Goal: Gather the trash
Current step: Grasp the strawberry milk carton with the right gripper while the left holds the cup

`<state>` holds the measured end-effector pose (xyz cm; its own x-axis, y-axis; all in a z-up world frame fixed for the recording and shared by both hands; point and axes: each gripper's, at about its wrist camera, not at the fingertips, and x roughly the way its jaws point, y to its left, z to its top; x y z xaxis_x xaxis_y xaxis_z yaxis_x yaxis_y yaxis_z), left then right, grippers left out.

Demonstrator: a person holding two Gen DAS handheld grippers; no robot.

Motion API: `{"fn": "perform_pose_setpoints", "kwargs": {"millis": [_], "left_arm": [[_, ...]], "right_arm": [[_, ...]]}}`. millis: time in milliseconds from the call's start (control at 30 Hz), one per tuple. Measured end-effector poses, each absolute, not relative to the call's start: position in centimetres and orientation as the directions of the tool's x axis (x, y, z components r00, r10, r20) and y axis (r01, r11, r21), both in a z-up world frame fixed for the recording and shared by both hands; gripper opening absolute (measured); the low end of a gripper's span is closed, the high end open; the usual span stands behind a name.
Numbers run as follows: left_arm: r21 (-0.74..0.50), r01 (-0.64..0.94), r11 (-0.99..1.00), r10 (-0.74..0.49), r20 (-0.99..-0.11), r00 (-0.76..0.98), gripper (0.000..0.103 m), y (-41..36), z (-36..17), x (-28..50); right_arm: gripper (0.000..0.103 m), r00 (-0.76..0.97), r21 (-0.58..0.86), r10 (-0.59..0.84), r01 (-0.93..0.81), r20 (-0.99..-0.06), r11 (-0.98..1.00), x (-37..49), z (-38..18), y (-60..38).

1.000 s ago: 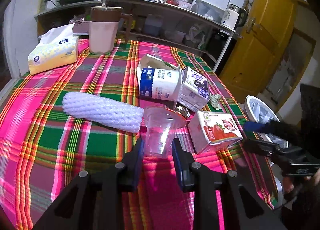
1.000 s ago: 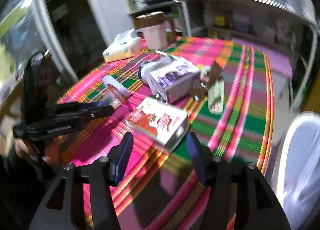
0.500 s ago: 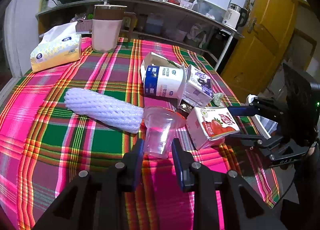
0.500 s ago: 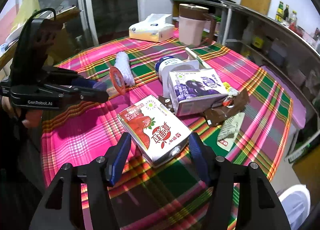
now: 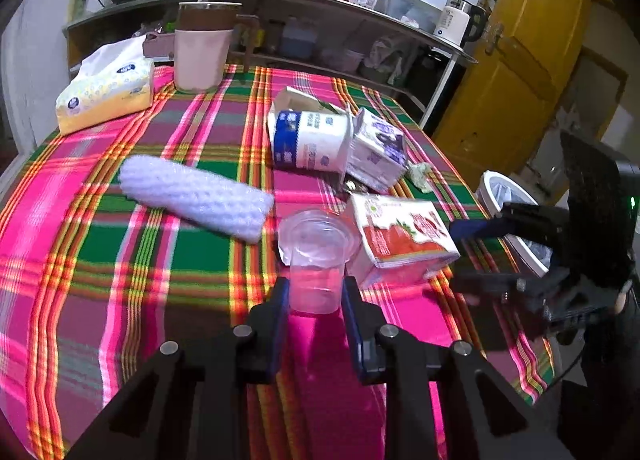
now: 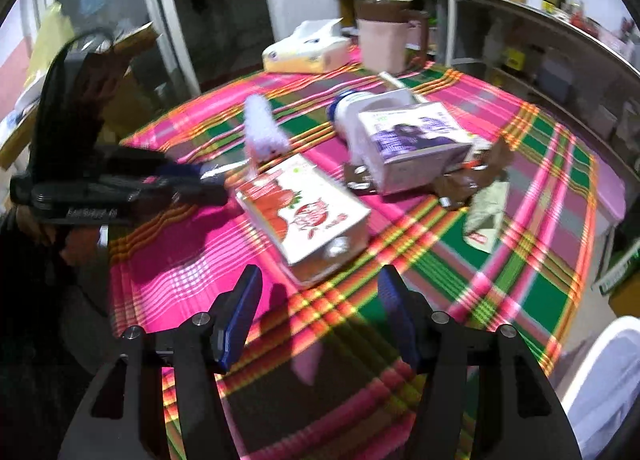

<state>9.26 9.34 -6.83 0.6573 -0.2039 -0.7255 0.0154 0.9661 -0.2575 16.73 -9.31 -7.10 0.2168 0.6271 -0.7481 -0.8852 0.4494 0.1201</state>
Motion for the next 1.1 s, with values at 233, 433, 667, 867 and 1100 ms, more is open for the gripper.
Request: {"fn": "perform_pose_setpoints", "kwargs": {"millis": [233,433,667,867,1100], "left_arm": [[-0.272,0.035,0.962,-0.228,-0.719,0.657,0.026,8.0,-6.4,8.0],[-0.292,0.023,0.956,-0.235,-0.719,0.654,0.026,7.2,-6.6,7.7],[-0.300,0.122,0.946,-0.309,-0.721,0.621,0.026,4.9,-6.9,8.8],[-0.284,0.197,0.939,-0.343,-0.702,0.624,0.026,3.0,-6.1,9.4],[-0.254,0.062,0.965,-0.229,-0.708,0.668,0.026,6.3,-5.9,10.1]], "right_arm": [[0.061,0.252,0.116,0.634,-0.870,-0.732,0.480,16.6,-6.4,-10.5],[0.061,0.306,0.137,0.631,-0.821,-0.713,0.554,17.9,-6.0,-11.8],[0.061,0.333,0.129,0.611,-0.799,-0.718,0.588,18.2,-6.1,-12.2],[0.061,0.415,0.156,0.580,-0.705,-0.701,0.692,19.1,-5.5,-15.0],[0.061,0.430,0.206,0.594,-0.665,-0.680,0.717,17.6,-5.2,-16.2]]}}
